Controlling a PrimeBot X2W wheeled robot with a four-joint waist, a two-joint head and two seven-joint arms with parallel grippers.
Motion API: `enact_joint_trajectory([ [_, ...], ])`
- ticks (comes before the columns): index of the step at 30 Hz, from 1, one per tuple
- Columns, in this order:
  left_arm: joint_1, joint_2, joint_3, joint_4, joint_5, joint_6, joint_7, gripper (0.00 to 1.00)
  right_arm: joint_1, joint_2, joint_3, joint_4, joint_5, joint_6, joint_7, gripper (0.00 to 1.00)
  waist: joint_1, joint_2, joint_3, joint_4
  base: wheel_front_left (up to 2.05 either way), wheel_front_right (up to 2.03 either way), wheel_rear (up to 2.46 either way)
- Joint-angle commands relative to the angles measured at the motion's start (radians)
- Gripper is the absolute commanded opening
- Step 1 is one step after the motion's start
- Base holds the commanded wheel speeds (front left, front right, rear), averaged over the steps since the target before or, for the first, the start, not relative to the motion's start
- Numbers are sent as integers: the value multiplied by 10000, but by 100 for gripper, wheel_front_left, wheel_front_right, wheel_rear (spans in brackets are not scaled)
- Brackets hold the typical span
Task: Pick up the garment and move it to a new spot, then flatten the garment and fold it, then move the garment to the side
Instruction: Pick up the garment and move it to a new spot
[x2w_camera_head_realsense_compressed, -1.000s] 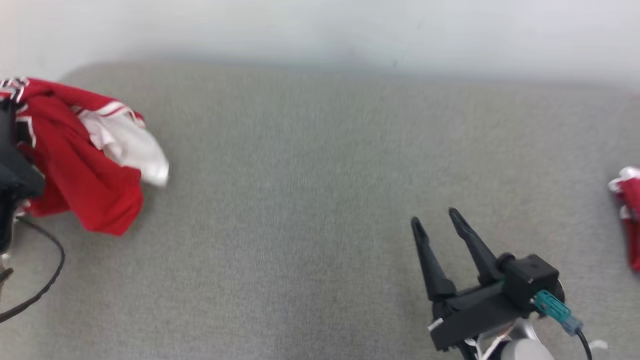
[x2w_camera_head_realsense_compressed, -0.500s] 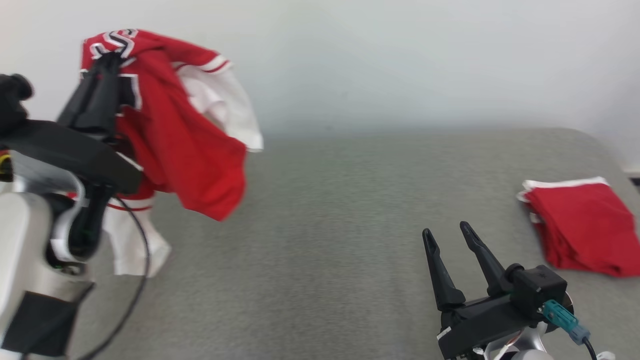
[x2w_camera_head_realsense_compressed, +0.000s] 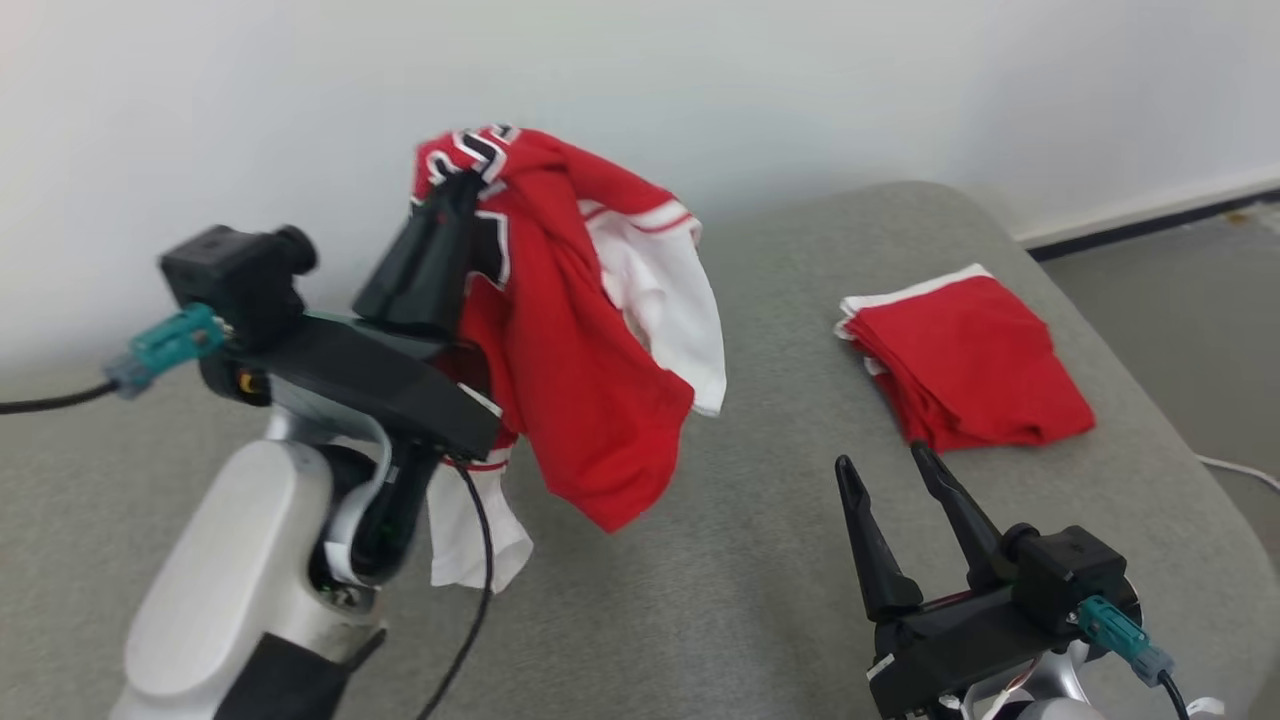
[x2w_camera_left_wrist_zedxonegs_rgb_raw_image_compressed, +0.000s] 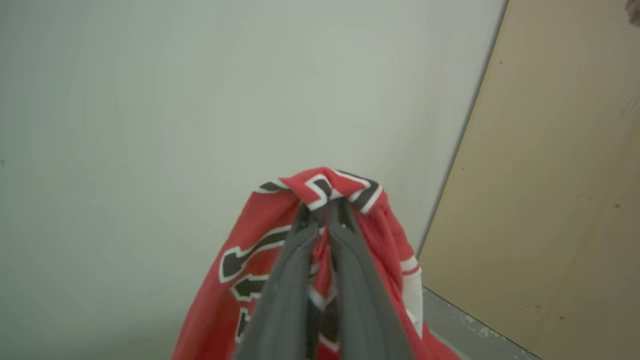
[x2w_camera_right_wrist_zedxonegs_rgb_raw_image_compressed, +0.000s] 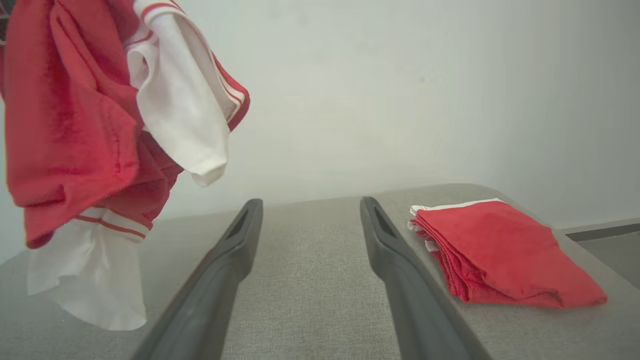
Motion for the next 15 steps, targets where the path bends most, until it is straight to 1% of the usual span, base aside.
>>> enact_joint_trajectory([
  [1,101,-48,-79,141,93,-65,-74,0,-31,3,41,-40,64,-20,-32,100,-1,-1,316,-768,0,0,0],
  [2,81,-202,-314,503,245,-138,-215,0,-91,3,139,-11,109,-19,-45,100,-1,-1,387,-917,0,0,0],
  [5,176,-280,-668,1320,615,-166,-400,0,-183,3,249,47,185,-19,-100,100,-1,-1,490,-1073,0,0,0],
  [6,176,-280,-668,1320,615,-166,-400,0,-183,3,249,47,185,-19,-100,100,-1,-1,490,-1073,0,0,0],
  [8,332,-260,-983,1967,895,-202,-471,0,-210,4,336,126,240,-19,-123,100,-1,-1,545,-1132,0,0,0],
  [10,341,-185,-1352,2583,1297,-341,-617,0,-225,5,374,183,247,-19,-137,100,-1,-1,626,-1114,0,0,0],
  [11,391,-196,-1541,2873,1462,-424,-724,48,-234,4,373,207,242,-19,-153,100,-1,-1,662,-1084,0,0,0],
  [12,479,-239,-1719,3217,1523,-469,-772,100,-235,4,342,250,210,-19,-167,100,-1,-1,695,-1031,0,0,0],
  [15,538,-389,-2096,4100,1742,-680,-994,100,-232,7,292,316,187,-19,-200,100,-1,-1,761,-854,0,0,0],
])
